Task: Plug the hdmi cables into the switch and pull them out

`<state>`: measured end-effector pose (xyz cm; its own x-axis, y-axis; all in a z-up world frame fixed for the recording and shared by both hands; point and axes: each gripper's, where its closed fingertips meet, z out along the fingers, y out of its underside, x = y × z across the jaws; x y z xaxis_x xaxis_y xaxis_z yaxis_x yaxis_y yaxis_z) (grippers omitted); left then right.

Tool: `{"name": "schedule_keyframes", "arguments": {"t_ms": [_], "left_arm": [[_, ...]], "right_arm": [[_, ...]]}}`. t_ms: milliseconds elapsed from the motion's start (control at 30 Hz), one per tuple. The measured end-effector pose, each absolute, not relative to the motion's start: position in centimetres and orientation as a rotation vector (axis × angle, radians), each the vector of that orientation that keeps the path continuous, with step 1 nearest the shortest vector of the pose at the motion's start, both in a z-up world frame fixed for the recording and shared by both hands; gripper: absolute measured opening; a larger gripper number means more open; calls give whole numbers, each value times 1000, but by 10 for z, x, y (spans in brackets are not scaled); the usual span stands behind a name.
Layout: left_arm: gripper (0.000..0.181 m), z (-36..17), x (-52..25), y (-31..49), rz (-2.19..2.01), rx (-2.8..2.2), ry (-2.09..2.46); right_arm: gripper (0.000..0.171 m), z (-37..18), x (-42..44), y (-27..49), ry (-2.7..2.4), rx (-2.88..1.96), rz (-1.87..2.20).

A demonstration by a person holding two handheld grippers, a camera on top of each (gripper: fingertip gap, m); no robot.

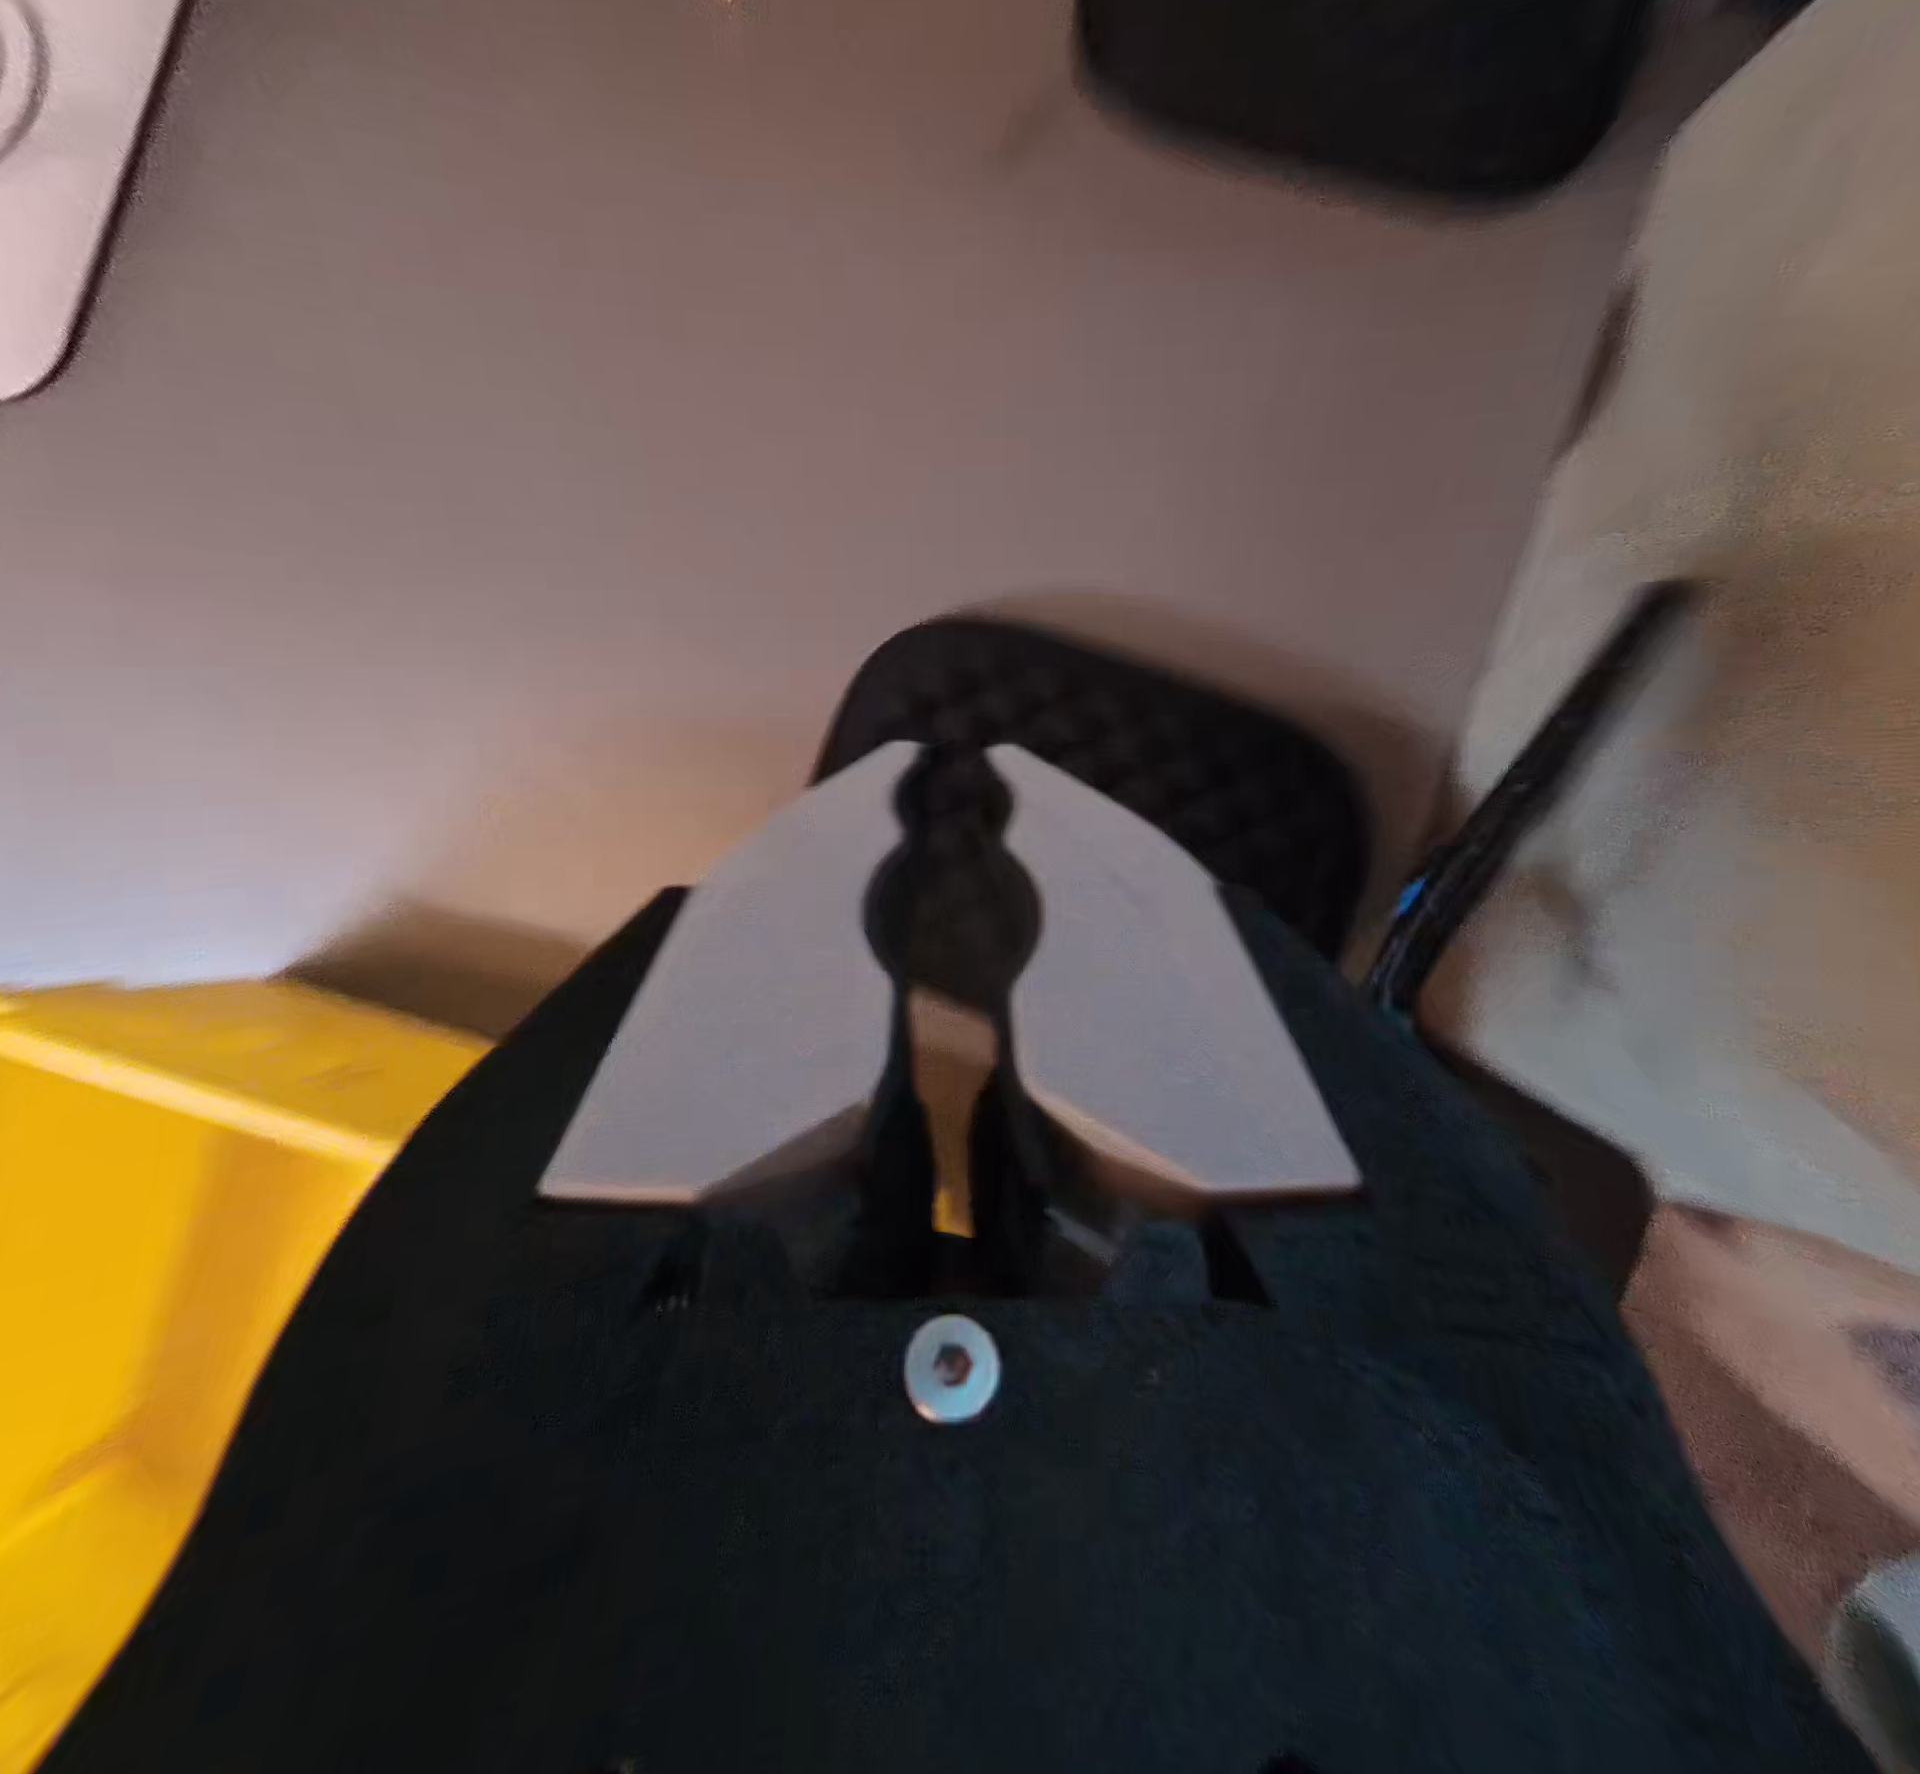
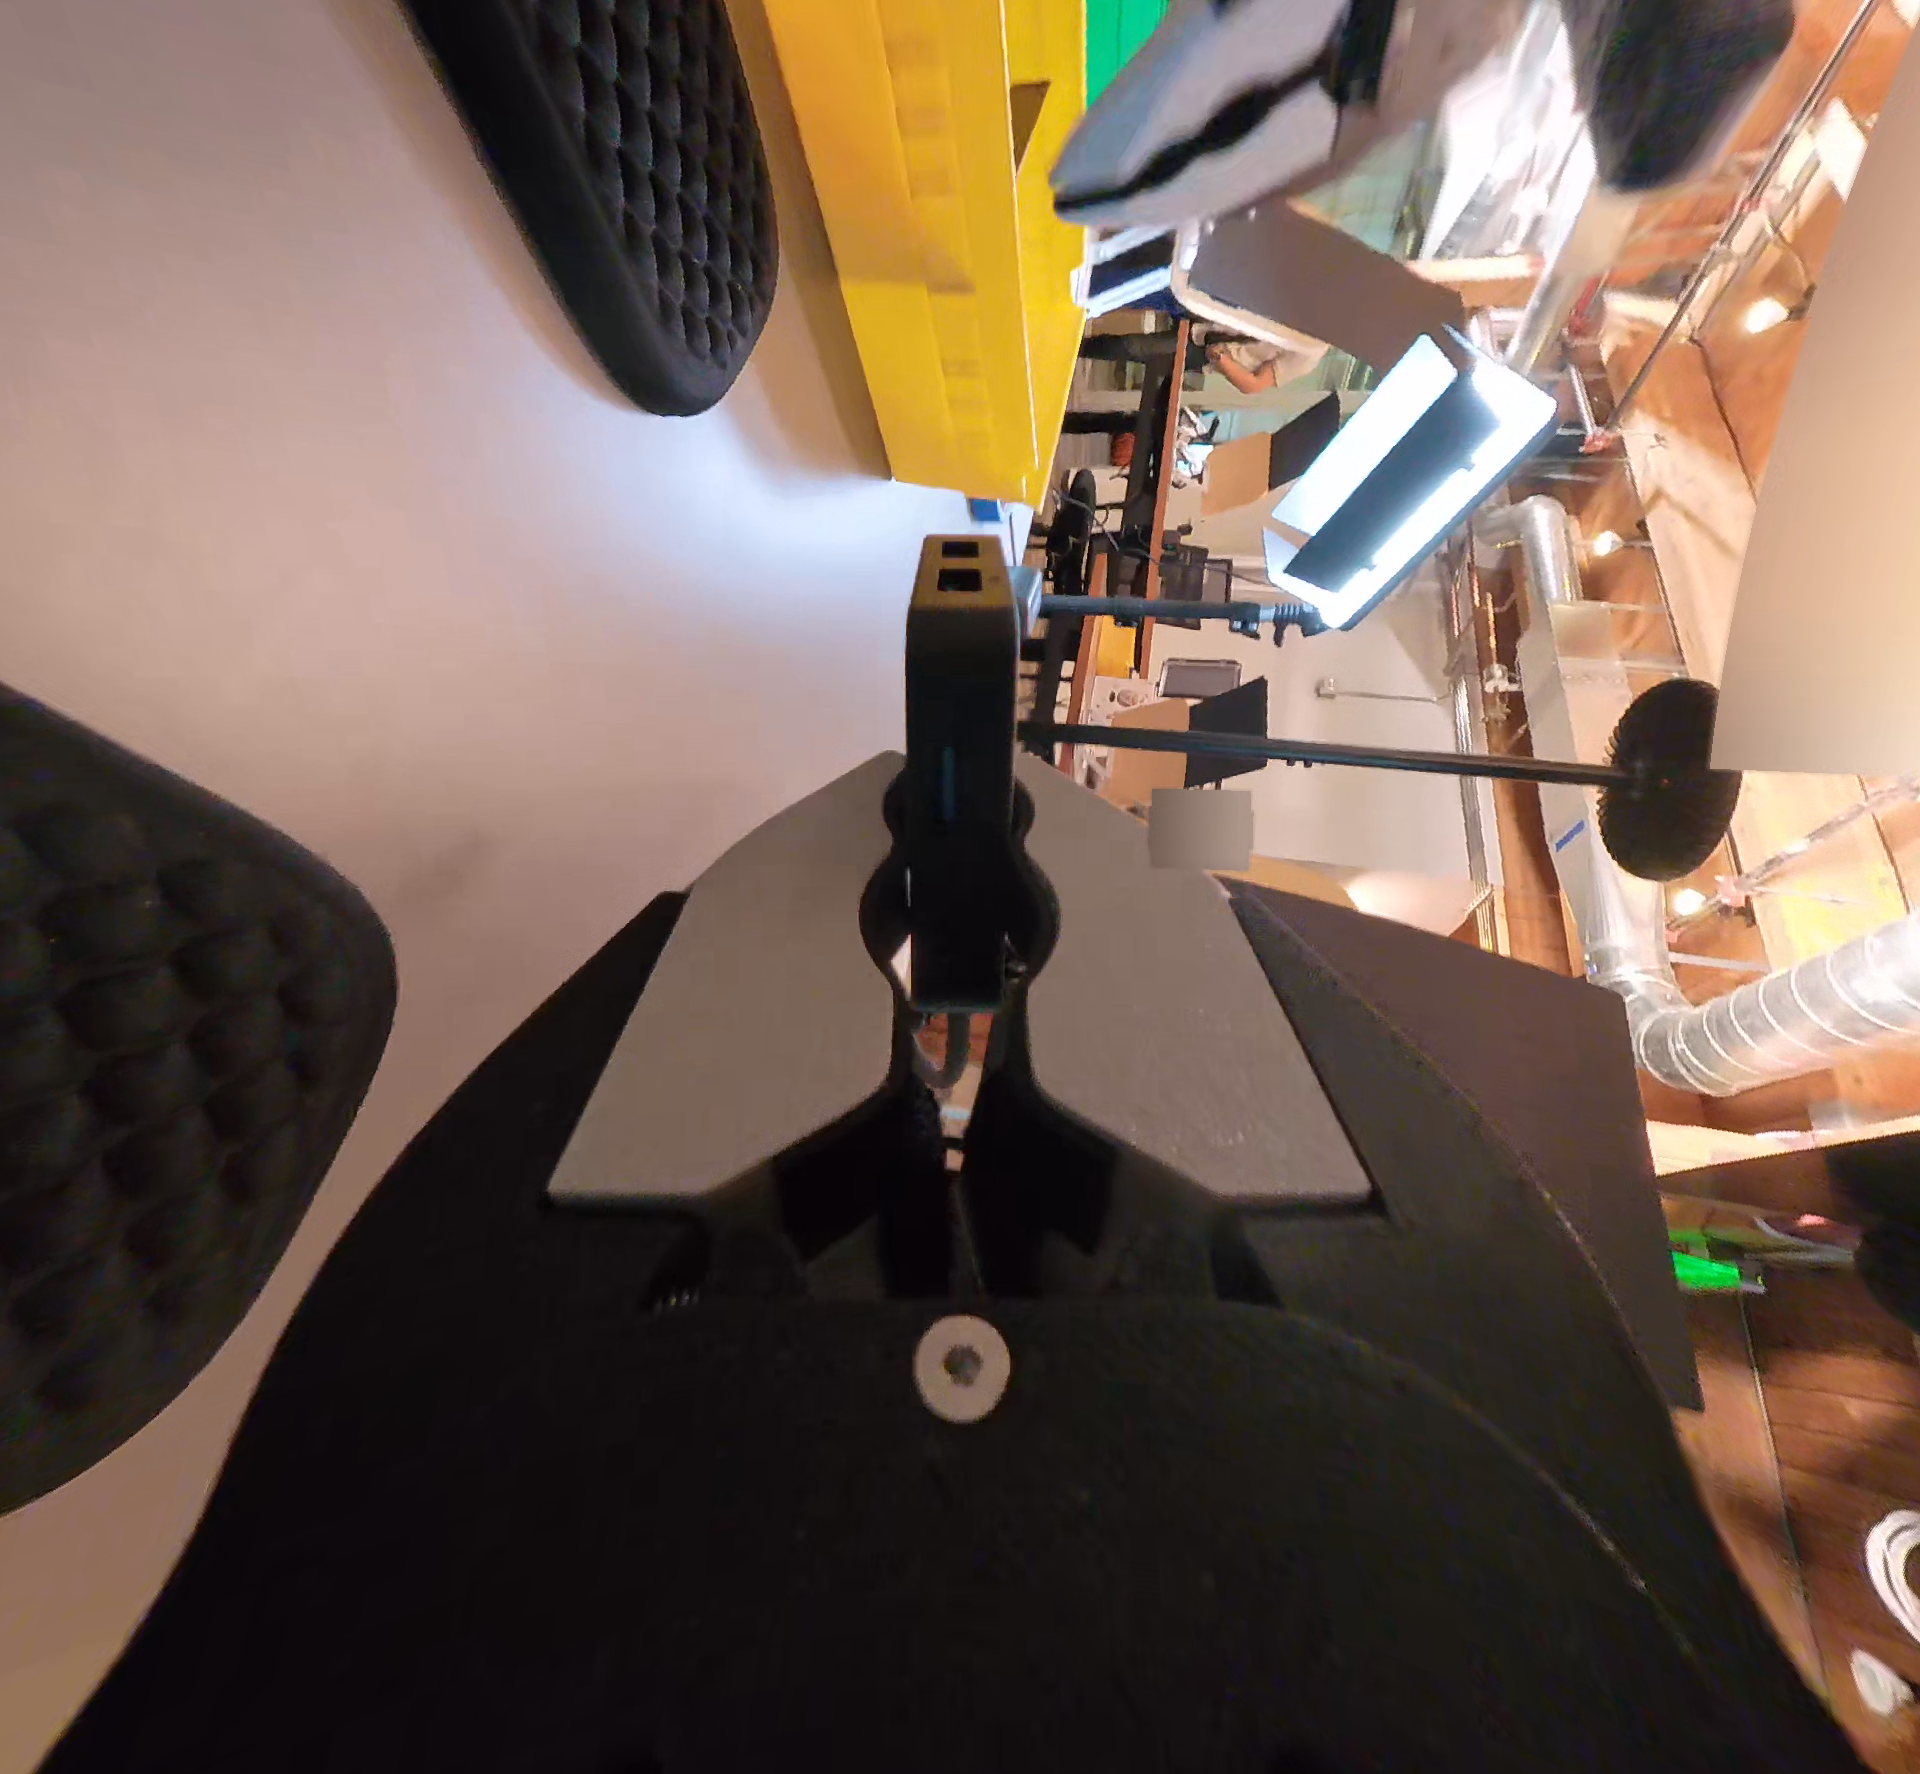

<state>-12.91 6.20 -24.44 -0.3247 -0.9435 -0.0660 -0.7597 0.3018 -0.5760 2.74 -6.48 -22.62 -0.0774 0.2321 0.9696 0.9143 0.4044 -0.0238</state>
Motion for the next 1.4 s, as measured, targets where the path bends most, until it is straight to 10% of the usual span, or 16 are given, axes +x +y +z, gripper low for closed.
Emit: {"name": "schedule_keyframes", "arguments": {"t_ms": [33, 167, 367, 433, 767, 967, 1267, 1400], "left_arm": [[23, -248, -136, 47, -734, -1512, 2153], [61, -303, -185, -7, -711, -1314, 2252], [59, -374, -203, -47, -611, -1276, 2105], [27, -368, -222, -55, -697, -1341, 2151], [54, -432, -260, -140, -1221, -2177, 2006], [2, -422, -269, -134, -1078, -2224, 1917], [5, -365, -293, -108, -1349, -2138, 1968], [45, -376, -319, -99, -1336, -2108, 2066]], "right_arm": [[14, -227, 31, -68, -1563, -1066, -790], [14, -233, 42, -81, -1515, -1137, -764], [14, -233, 39, -81, -1484, -1154, -764], [14, -229, 34, -82, -1483, -1130, -734], [14, -232, 19, -82, -1503, -1122, -722], [14, -216, 15, -90, -1500, -1093, -725], [14, -219, 11, -98, -1480, -1082, -689], [14, -226, 3, -98, -1464, -1098, -668]]}}
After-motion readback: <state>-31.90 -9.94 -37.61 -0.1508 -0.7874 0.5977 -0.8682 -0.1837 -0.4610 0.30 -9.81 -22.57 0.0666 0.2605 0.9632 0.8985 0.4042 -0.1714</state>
